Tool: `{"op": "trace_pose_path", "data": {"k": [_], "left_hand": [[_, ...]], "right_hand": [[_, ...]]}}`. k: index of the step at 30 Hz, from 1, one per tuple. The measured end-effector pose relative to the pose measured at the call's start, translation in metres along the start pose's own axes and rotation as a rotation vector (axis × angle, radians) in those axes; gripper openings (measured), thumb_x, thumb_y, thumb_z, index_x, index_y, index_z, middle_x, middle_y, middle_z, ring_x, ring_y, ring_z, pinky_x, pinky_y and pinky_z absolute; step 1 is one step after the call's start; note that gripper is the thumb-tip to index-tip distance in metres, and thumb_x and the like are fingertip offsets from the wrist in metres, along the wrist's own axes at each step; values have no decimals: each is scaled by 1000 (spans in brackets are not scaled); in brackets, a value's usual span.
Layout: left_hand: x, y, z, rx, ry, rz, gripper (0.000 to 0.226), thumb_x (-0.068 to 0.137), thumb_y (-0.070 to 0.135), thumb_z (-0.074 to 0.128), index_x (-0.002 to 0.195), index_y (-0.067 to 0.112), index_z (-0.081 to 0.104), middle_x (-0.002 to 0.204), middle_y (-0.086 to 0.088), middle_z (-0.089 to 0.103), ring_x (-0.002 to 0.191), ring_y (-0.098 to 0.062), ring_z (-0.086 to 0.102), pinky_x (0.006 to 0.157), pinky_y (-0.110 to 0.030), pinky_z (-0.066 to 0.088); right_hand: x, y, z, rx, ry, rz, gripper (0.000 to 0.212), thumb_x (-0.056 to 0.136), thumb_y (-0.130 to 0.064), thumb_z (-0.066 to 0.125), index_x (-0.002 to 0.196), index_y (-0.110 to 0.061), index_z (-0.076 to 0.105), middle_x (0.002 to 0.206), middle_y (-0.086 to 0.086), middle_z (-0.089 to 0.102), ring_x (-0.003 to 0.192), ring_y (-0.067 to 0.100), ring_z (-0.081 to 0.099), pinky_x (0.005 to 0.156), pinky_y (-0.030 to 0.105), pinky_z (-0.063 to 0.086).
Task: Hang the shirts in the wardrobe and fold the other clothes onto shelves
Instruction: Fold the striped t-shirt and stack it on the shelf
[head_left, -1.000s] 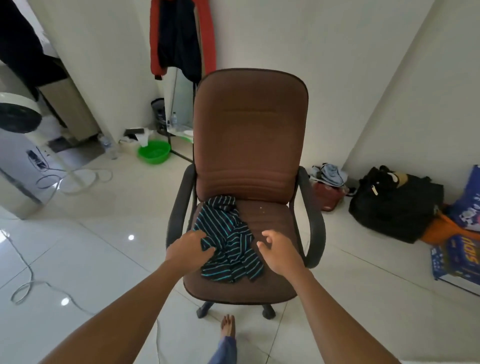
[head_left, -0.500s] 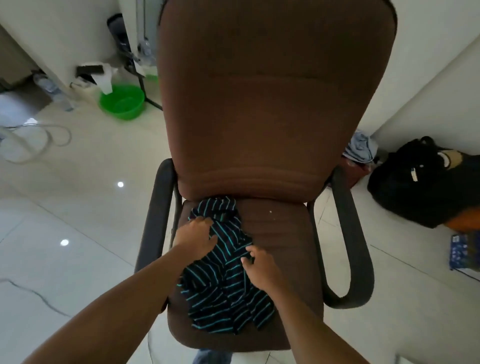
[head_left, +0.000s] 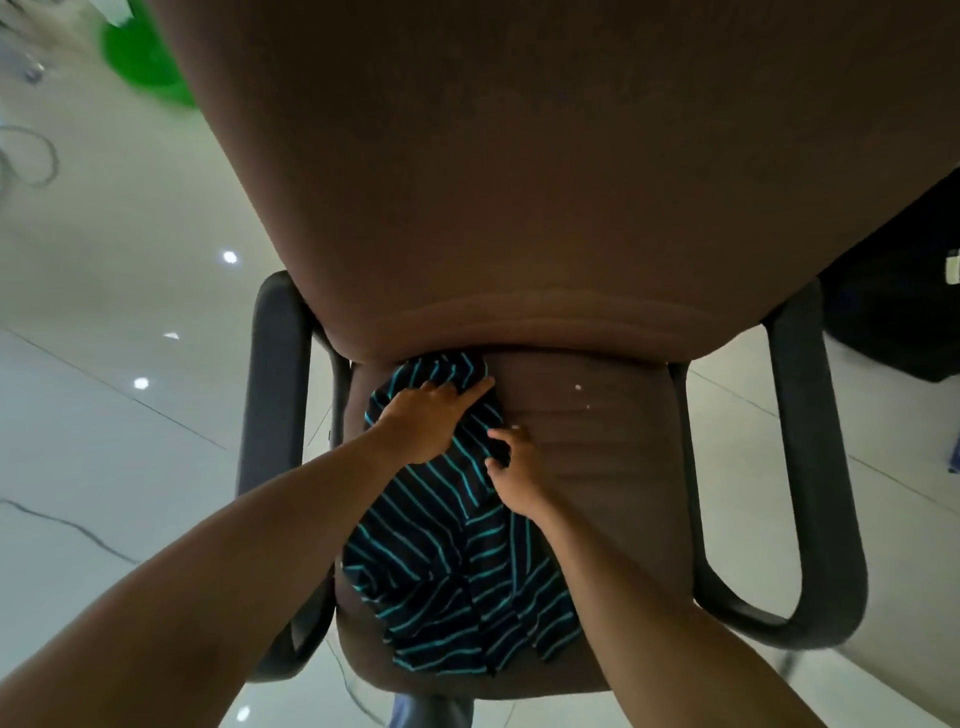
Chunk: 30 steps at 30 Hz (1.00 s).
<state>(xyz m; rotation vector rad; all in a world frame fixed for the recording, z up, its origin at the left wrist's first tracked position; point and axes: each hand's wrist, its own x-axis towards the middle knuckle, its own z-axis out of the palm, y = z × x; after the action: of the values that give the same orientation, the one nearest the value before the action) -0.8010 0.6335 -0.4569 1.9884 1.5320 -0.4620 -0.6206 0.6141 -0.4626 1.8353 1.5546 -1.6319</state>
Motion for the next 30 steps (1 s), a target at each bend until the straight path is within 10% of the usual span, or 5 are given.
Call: {"op": "trace_pose_path", "data": {"k": [7, 12, 18, 23, 30], "left_hand": [[23, -13, 4, 34, -86, -32, 63, 101, 15, 41, 157, 30, 17, 155, -9, 37, 136, -34, 43, 105, -49, 44], [14, -18, 1, 12, -11, 7, 75, 97, 5, 40, 158, 35, 8, 154, -13, 40, 129, -31, 53, 102, -45, 48], [22, -20, -2, 72, -113, 80, 82, 100, 7, 41, 155, 43, -6, 141, -14, 51, 114, -28, 60, 96, -41, 50], [19, -17, -3, 86, -94, 46, 55, 98, 5, 46, 150, 22, 40, 144, -10, 49, 127, -30, 54, 104, -39, 45], [2, -23, -1, 20, -9, 18, 54, 94, 2, 50, 143, 23, 48, 146, -3, 48, 119, -27, 60, 97, -40, 51]], "right_hand": [[13, -6, 10, -16, 55, -49, 54, 95, -35, 62, 146, -27, 46, 150, 1, 44, 131, 20, 46, 106, 36, 45], [0, -6, 10, 187, 310, -53, 19, 94, -19, 65, 113, -22, 71, 104, -2, 73, 81, 12, 68, 69, 18, 55], [-1, -6, 8, 188, 28, -81, 48, 91, 3, 55, 118, -34, 68, 129, -18, 47, 43, 8, 43, 47, 22, 38], [-6, 0, 4, 247, -56, 111, 52, 93, -2, 53, 139, -25, 55, 41, -11, 46, 36, 10, 27, 41, 28, 27], [-15, 6, 17, 435, -23, 144, 44, 84, -2, 59, 107, -38, 71, 78, 5, 71, 59, 21, 60, 63, 41, 60]]}}
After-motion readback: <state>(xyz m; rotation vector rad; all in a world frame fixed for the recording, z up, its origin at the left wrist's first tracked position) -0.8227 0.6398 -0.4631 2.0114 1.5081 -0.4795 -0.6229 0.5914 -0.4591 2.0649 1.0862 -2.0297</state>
